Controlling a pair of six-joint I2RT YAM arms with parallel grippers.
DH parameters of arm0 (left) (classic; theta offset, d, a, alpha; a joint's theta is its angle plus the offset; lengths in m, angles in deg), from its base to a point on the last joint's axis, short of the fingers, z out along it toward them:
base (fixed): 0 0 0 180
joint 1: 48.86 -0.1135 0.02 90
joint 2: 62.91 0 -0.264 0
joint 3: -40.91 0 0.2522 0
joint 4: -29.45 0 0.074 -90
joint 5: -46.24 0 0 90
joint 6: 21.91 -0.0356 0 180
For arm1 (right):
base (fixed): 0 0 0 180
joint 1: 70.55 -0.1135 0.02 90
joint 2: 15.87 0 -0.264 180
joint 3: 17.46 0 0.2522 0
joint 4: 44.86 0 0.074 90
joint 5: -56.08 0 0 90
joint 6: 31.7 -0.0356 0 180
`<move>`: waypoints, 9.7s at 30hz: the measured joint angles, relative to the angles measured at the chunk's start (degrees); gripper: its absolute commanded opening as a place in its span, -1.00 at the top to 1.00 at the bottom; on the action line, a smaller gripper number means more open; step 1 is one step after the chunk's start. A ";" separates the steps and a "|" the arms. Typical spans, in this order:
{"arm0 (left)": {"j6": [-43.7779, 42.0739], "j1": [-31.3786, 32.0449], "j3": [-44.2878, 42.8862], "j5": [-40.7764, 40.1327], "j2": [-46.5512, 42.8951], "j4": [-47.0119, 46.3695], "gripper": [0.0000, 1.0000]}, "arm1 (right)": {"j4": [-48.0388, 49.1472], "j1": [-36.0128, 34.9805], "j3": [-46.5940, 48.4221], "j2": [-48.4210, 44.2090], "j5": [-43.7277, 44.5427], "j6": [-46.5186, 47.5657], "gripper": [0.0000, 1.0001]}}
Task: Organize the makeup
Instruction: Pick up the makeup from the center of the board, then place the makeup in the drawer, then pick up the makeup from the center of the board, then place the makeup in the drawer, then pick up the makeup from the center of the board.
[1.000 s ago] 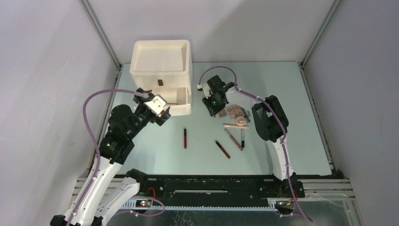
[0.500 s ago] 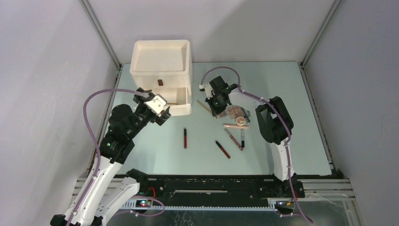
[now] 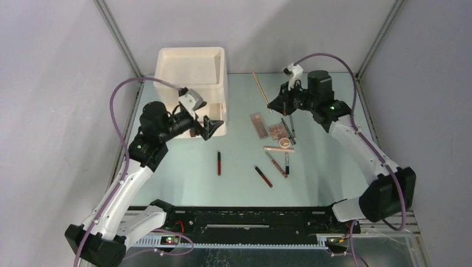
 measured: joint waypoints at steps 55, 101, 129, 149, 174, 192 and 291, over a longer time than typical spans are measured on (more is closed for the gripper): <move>-42.16 5.49 -7.85 -34.51 20.06 3.89 0.85 | -9.40 3.21 -6.58 -18.12 -16.55 12.66 -0.88; -36.39 2.89 -1.68 -26.88 0.81 14.23 -0.84 | -19.93 12.31 16.17 33.66 18.21 14.10 -0.15; -25.97 2.89 2.36 -21.92 -4.52 12.13 -0.89 | -20.48 14.34 15.50 35.17 21.79 14.38 0.93; 14.29 2.89 -2.34 11.15 4.83 -8.48 -0.98 | -3.15 12.63 6.99 -5.97 -26.93 0.39 1.00; 42.88 11.02 -3.23 23.58 15.32 -41.16 0.21 | -5.18 -3.50 6.32 -5.97 -43.56 3.23 1.00; 3.61 10.64 -8.24 5.38 8.85 -7.02 0.99 | -15.17 1.70 3.34 -11.02 -29.81 15.06 -1.00; -27.39 7.48 5.29 -34.36 -7.48 7.26 -0.85 | -25.97 10.16 12.68 34.95 21.31 20.90 0.38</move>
